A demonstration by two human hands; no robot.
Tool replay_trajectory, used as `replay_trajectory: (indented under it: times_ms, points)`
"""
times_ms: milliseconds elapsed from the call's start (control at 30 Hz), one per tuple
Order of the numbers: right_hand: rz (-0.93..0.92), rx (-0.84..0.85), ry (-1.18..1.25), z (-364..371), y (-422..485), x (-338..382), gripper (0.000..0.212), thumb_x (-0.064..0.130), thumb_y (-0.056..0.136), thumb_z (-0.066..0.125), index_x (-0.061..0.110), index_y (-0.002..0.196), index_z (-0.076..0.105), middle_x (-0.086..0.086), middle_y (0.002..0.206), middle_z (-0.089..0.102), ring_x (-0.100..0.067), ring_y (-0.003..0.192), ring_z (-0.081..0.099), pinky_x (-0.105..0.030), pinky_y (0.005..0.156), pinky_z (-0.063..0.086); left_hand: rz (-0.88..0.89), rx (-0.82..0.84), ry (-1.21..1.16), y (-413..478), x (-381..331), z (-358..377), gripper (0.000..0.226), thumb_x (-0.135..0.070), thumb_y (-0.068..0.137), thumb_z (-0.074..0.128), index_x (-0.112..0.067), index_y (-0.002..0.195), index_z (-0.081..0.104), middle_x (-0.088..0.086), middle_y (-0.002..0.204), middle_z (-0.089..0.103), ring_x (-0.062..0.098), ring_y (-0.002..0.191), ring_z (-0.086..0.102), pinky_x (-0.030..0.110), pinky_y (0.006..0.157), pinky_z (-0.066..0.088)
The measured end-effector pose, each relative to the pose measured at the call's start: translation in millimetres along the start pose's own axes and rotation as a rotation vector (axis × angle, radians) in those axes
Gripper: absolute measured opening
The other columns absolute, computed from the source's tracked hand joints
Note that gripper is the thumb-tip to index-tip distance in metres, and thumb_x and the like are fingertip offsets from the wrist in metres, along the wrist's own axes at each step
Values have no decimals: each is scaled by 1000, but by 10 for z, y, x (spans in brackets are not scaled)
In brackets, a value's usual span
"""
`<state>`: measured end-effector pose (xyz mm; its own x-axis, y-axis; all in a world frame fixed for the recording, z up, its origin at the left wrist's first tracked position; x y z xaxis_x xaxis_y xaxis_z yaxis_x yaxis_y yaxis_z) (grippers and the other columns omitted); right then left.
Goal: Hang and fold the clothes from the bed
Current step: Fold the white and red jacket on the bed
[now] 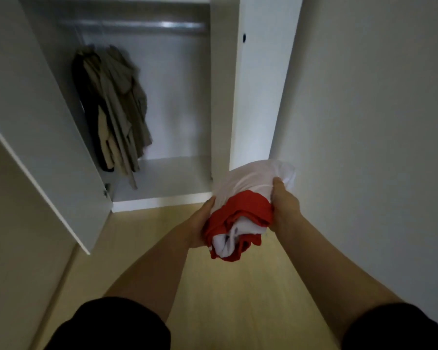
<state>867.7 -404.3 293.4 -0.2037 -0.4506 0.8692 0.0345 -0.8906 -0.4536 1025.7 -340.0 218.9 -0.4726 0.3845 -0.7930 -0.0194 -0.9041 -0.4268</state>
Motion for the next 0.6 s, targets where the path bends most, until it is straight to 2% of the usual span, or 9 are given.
replay_trajectory:
  times_ms: [67, 133, 300, 333, 400, 500, 600]
  points:
    - [0, 108, 64, 401, -292, 587, 62, 46, 93, 53, 4, 138, 43, -19, 128, 56, -35, 109, 59, -48, 95, 50, -7, 80, -97, -422, -614, 150, 63, -57, 93, 39, -6, 114, 70, 14, 119, 66, 24, 105, 66, 34, 85, 54]
    - [-19, 228, 110, 842, -597, 1133, 60, 46, 94, 52, 5, 137, 44, -20, 126, 57, -35, 109, 60, -49, 95, 49, 52, 122, -149, -814, -1239, 248, 63, -55, 91, 44, -3, 118, 66, 16, 123, 63, 26, 107, 65, 35, 89, 53]
    - [-97, 314, 76, 1652, -1215, 2055, 60, 49, 92, 55, 8, 134, 47, -19, 127, 58, -36, 111, 58, -49, 97, 47, 198, 161, -199, -1481, -2485, 251, 70, -58, 87, 52, -4, 131, 56, 18, 134, 55, 28, 116, 59, 38, 96, 50]
    - [-107, 323, 84, 1779, -1301, 2154, 60, 49, 91, 55, 9, 134, 47, -18, 127, 58, -35, 111, 58, -47, 95, 48, 234, 162, -192, -1561, -2673, 206, 71, -58, 86, 52, -5, 133, 54, 18, 135, 54, 28, 119, 58, 38, 97, 48]
    - [-119, 354, 112, 2030, -1441, 2284, 60, 50, 91, 54, 10, 135, 47, -18, 126, 58, -32, 108, 59, -43, 82, 52, 296, 167, -180, -1696, -3004, 106, 72, -57, 85, 54, -6, 135, 52, 17, 136, 53, 28, 120, 56, 39, 98, 48]
    - [-127, 440, 135, 2421, -1556, 2395, 58, 51, 92, 52, 11, 134, 45, -18, 123, 59, -30, 99, 60, -38, 65, 49, 349, 149, -153, -1795, -3378, -88, 64, -51, 83, 57, -4, 125, 61, 18, 131, 57, 28, 116, 59, 38, 96, 50]
    - [-122, 461, 91, 2781, -1523, 2490, 57, 52, 92, 52, 10, 131, 46, -18, 115, 62, -30, 93, 61, -38, 63, 50, 379, 45, -110, -1780, -3729, -368, 60, -41, 91, 50, 2, 134, 50, 22, 138, 49, 34, 131, 44, 43, 113, 32]
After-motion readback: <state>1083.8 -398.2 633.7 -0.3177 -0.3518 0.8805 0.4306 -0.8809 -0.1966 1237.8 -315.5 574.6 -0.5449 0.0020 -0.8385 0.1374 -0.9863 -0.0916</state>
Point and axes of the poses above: each hand's wrist, its own y-axis towards the middle knuckle, its own z-axis out of the palm, x = y × z, the point moved 8 cm from there along y, towards the middle knuckle
